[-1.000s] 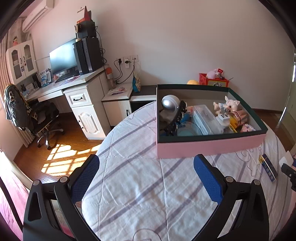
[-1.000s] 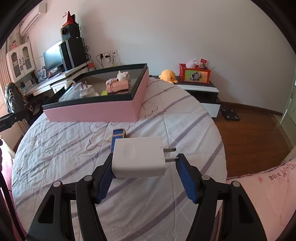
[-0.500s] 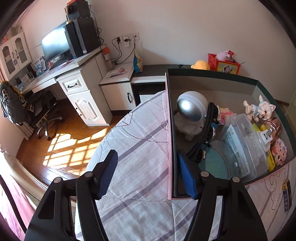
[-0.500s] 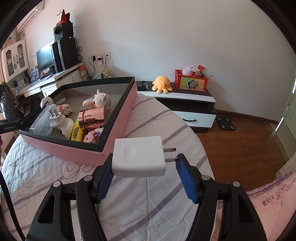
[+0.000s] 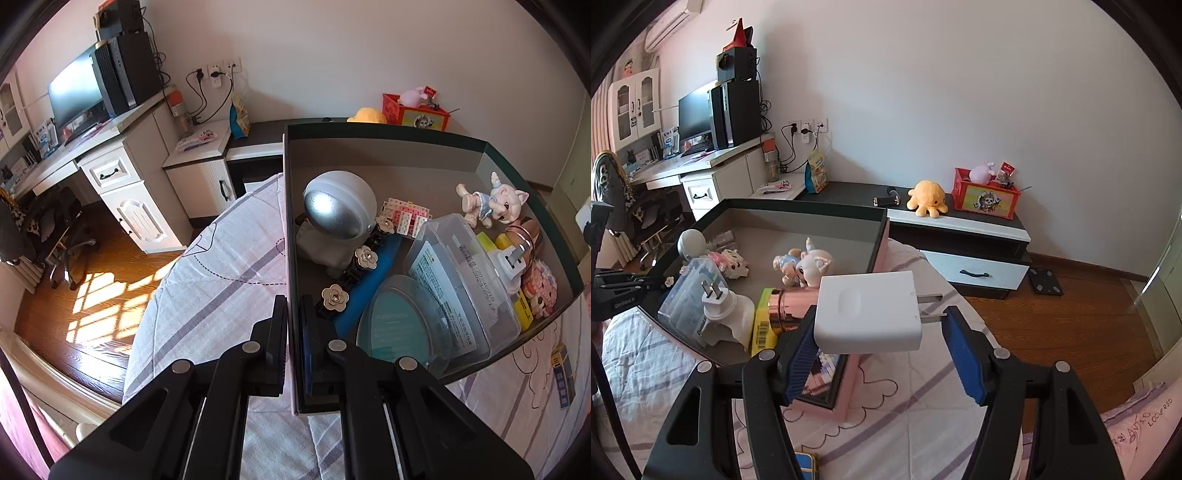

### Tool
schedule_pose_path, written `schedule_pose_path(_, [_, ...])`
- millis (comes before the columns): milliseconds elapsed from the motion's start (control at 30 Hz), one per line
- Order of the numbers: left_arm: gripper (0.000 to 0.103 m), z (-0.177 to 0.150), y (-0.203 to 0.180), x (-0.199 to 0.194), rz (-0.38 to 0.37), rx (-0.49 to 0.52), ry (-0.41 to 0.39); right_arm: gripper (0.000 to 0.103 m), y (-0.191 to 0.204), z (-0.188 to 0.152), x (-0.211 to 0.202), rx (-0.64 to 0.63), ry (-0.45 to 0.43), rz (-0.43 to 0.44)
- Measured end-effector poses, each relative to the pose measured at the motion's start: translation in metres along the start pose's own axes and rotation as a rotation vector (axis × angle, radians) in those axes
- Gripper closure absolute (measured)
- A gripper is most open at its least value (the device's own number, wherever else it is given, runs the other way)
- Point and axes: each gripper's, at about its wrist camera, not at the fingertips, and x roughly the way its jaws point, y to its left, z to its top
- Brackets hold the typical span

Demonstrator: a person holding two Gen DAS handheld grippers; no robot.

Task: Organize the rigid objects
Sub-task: 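Drop the plug adapter into the box with the right tool while the left tool grips the wall, then grasp the small blue printed box with the right tool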

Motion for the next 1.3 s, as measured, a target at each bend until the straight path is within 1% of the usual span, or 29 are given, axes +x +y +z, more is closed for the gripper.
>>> schedule_pose_path(167, [0.097, -0.002, 0.0, 0.001, 0.001, -0.003, -0.003, 0.036, 0.019, 0.02, 0.013, -0.009, 0.004, 0.054])
schedule_pose_path(333, [0.098, -0.002, 0.002, 0.001, 0.001, -0.004, -0.003, 0.036, 0.044, 0.035, 0.04, -0.017, 0.046, 0.118])
schedule_pose_path(500, [0.097, -0.002, 0.001, 0.001, 0.001, -0.004, -0.002, 0.036, 0.066, 0.036, 0.061, -0.038, 0.089, 0.157])
schedule_pose_path(567, [0.097, -0.002, 0.002, 0.001, -0.001, -0.006, -0.003, 0.036, 0.071, 0.035, 0.065, -0.037, 0.084, 0.159])
schedule_pose_path(667, [0.097, -0.002, 0.002, 0.001, 0.001, -0.006, -0.003, 0.036, 0.072, 0.035, 0.068, -0.019, 0.089, 0.193])
schedule_pose_path(700, [0.097, -0.002, 0.001, 0.001, 0.001, -0.005, -0.003, 0.035, 0.073, 0.035, 0.068, -0.02, 0.084, 0.188])
schedule_pose_path(767, [0.098, -0.002, 0.002, 0.0, 0.001, -0.006, -0.003, 0.034, 0.076, 0.034, 0.065, -0.033, 0.081, 0.179])
schedule_pose_path(900, [0.097, -0.006, 0.002, -0.005, 0.005, -0.003, -0.005, 0.034, 0.07, 0.034, 0.055, -0.015, 0.058, 0.168])
schedule_pose_path(1067, [0.097, -0.01, 0.002, -0.02, -0.004, -0.007, -0.013, 0.032, 0.06, 0.03, 0.034, -0.001, 0.045, 0.144])
schedule_pose_path(1200, [0.096, -0.021, 0.0, -0.042, -0.012, -0.002, -0.039, 0.026, 0.045, 0.014, 0.006, 0.023, 0.044, 0.107])
schedule_pose_path(1300, [0.096, -0.033, 0.001, -0.064, -0.026, -0.007, -0.066, 0.025, 0.032, -0.005, -0.02, 0.04, 0.05, 0.084])
